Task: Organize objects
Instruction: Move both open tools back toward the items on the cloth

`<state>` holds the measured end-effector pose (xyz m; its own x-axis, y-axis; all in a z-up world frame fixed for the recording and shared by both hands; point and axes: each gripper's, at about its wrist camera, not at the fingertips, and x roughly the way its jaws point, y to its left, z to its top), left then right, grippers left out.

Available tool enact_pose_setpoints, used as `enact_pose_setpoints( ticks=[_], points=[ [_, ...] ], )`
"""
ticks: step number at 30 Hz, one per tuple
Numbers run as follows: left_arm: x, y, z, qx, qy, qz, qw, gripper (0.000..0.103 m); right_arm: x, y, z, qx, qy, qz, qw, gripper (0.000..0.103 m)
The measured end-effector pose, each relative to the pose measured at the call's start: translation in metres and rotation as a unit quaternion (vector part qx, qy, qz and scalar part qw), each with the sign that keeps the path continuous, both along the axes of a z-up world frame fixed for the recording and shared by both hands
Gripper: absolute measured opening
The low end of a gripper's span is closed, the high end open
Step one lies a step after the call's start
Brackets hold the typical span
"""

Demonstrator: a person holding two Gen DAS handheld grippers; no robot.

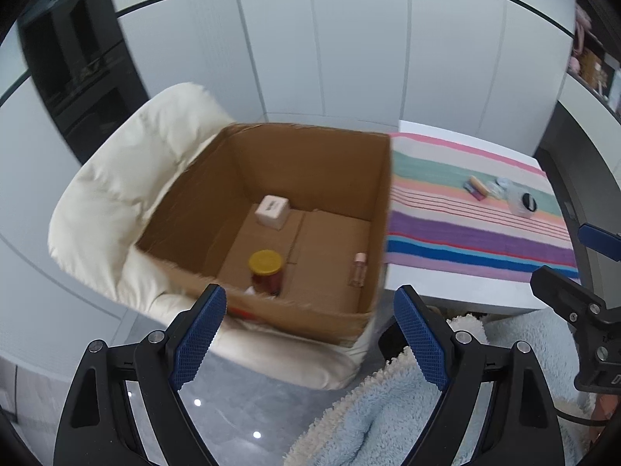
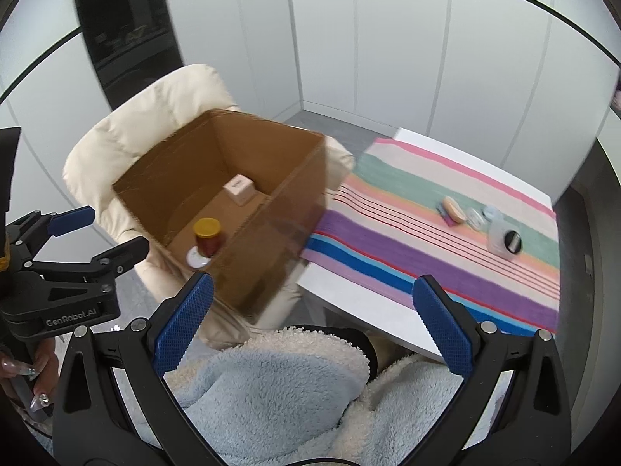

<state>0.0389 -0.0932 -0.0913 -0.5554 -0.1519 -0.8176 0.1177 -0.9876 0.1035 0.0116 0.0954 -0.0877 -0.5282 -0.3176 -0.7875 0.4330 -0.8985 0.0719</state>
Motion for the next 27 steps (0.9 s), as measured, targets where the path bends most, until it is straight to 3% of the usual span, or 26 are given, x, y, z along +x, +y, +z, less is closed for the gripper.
enact_pose_setpoints(
  ticks=[11,27],
  points=[
    [-0.037,0.062,-0.006,0.012,-0.012,-0.070,0.9974,0.089,-0.019,0.074,-0.013,0.006,-0.014,-0.082,0.996,0.103],
    [-0.094,0.160,-0.031,0.017,-0.058,-0.150,0.9868,0.089,-0.053,0.193,-0.055,-0.002,-0.059,-0.193,0.979,0.103]
  ],
)
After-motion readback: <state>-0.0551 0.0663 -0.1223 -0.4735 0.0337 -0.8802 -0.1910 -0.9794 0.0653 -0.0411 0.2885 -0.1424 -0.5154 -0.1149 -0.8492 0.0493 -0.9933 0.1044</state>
